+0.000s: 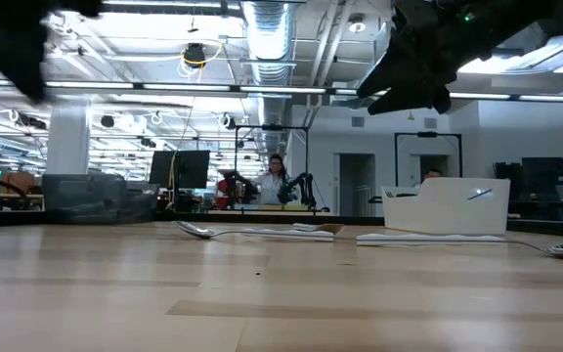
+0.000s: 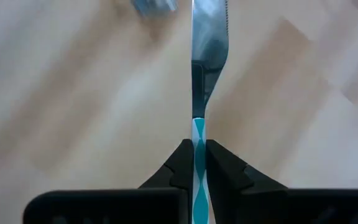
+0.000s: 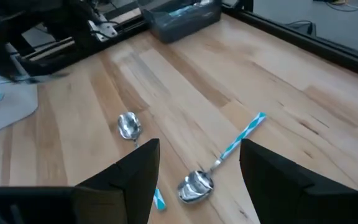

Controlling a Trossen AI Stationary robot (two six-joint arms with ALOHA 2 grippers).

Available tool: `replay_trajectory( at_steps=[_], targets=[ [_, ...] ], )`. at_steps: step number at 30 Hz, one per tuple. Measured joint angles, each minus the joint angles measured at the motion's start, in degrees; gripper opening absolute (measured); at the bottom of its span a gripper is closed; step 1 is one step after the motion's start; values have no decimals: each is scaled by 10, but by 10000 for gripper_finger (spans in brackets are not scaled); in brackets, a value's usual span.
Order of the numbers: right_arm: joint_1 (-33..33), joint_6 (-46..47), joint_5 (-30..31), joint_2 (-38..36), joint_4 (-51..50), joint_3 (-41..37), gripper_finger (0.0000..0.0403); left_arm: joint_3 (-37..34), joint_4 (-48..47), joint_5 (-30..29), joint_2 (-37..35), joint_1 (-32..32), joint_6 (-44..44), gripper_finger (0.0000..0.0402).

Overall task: Sort silverware by color (type)
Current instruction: Put the light blue table knife into the bottom white bin

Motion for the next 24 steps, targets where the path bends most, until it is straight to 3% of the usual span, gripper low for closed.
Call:
replay_trajectory(
  at_steps=[4, 8, 12, 20, 24],
  targets=[
    [0, 0, 4, 4, -3, 0, 244, 71, -57, 14, 0, -59, -81, 13],
    [1, 0, 29, 4, -2, 0, 244, 155, -122, -95, 5, -133, -150, 13],
    [5, -1, 32, 4, -4, 0, 244, 167, -157, -172, 24, -221, -245, 13],
    [15, 9, 33, 4, -20, 0, 244, 146, -222, -117, 129, -350, -466, 13],
    [19, 22, 34, 4, -20, 0, 244, 145, -214, -83, 165, -373, -490, 14]
  ],
)
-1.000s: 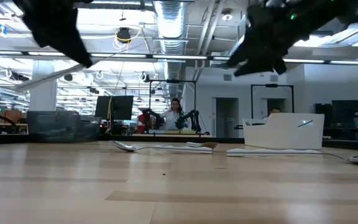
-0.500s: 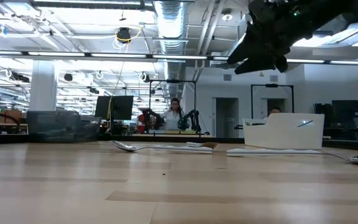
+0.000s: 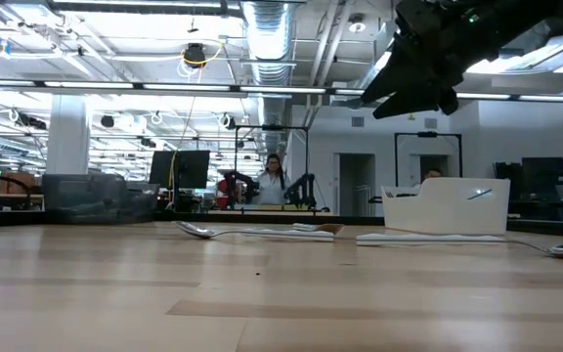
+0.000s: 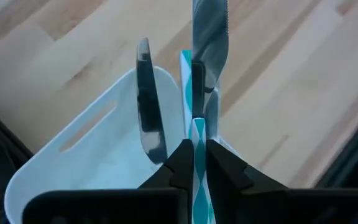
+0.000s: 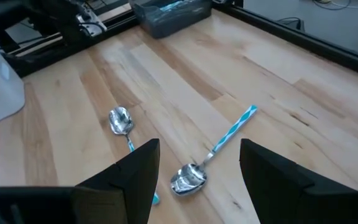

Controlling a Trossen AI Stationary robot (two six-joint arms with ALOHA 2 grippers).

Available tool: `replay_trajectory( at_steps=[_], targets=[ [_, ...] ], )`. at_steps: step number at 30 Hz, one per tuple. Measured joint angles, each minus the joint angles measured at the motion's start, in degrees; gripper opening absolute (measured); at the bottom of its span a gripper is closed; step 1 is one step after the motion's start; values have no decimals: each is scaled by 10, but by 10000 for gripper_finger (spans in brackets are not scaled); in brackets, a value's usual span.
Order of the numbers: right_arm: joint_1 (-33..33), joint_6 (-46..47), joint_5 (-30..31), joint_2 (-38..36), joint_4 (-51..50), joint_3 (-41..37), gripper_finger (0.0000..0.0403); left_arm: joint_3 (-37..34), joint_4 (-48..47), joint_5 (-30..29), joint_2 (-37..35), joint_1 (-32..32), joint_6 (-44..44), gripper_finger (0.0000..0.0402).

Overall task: Sort silverware by color (type)
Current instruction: Put the light blue table knife into the bottom white bin, then put the light blue spoon into the black bin

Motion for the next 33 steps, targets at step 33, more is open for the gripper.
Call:
replay_trajectory(
  at_steps=[33],
  targets=[
    [-7, 82, -86, 102, 10, 0, 244, -1, 11, -166, -50, 225, 478, 155]
  ],
)
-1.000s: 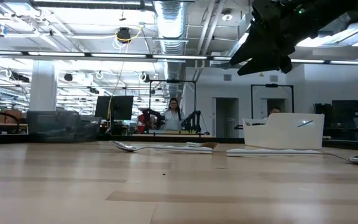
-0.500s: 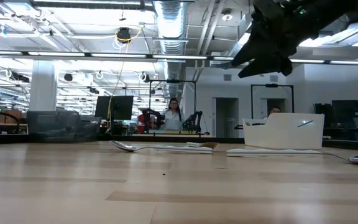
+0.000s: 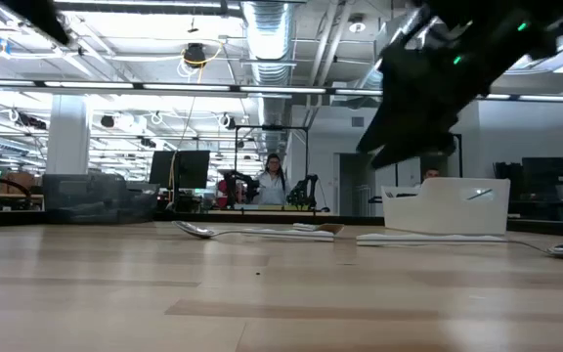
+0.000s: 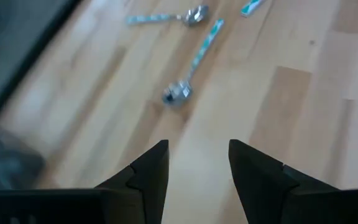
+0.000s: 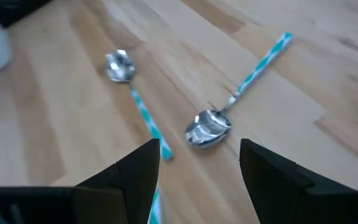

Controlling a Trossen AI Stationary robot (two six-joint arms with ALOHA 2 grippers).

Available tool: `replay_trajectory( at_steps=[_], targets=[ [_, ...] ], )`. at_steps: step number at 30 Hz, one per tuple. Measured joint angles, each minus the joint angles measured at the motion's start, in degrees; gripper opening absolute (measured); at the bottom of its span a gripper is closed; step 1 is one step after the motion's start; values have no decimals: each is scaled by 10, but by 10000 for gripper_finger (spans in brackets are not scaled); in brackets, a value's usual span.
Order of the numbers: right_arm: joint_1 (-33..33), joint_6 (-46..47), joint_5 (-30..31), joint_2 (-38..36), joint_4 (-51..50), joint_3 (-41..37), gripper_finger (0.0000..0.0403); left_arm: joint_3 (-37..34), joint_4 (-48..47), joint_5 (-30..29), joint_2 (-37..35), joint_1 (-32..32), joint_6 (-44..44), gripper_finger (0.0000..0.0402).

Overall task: Sort silverware by color (type)
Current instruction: Put the light blue spoon into the black bin

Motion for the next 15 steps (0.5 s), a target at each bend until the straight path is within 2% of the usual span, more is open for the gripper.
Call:
replay_trajectory(
  at_steps=[6, 8, 12, 15],
  targets=[
    [-31, 6, 11, 91, 7, 44, 230, 0, 66, 3, -12, 130, 251, 155],
    [-43, -3, 10, 110, -6, 66, 220, 0, 102, 21, -12, 175, 327, 155],
    [-62, -13, 10, 135, -73, 113, 203, -13, 222, 124, -13, 260, 501, 155],
    [-61, -15, 11, 142, -124, 138, 194, -31, 295, 197, -13, 306, 588, 155]
  ],
)
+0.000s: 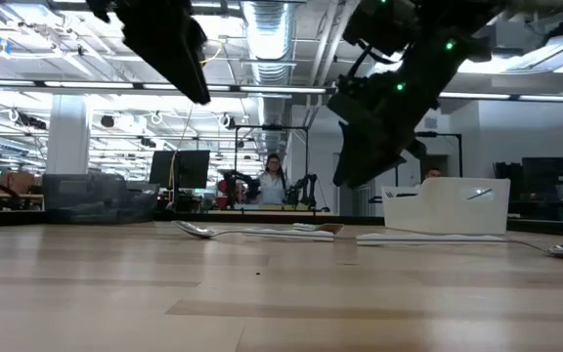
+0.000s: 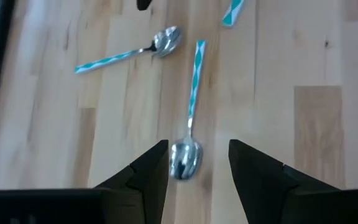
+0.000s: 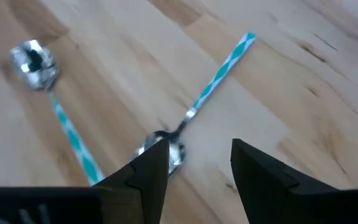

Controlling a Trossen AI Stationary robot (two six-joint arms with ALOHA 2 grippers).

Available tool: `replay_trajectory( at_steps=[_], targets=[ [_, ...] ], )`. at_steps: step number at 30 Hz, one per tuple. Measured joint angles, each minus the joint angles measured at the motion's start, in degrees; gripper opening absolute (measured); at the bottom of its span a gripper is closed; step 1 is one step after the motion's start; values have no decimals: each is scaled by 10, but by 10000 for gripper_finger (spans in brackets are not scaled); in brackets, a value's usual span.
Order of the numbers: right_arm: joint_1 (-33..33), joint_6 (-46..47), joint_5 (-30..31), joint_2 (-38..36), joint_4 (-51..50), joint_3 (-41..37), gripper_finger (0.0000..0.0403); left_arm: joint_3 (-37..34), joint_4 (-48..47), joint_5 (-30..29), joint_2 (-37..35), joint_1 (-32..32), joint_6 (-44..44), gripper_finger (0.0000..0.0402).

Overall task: Sort silverware by color (type)
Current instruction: Put the light blue spoon into the black bin

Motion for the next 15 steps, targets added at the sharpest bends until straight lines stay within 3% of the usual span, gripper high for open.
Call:
replay_trajectory(
  at_steps=[5, 15],
  targets=[
    [21, -11, 0, -2, -23, 4, 190, -40, 56, 18, 0, 51, 41, 155],
    [53, -13, 0, -24, -37, 4, 189, -189, 346, 90, 0, 102, 139, 155]
  ],
)
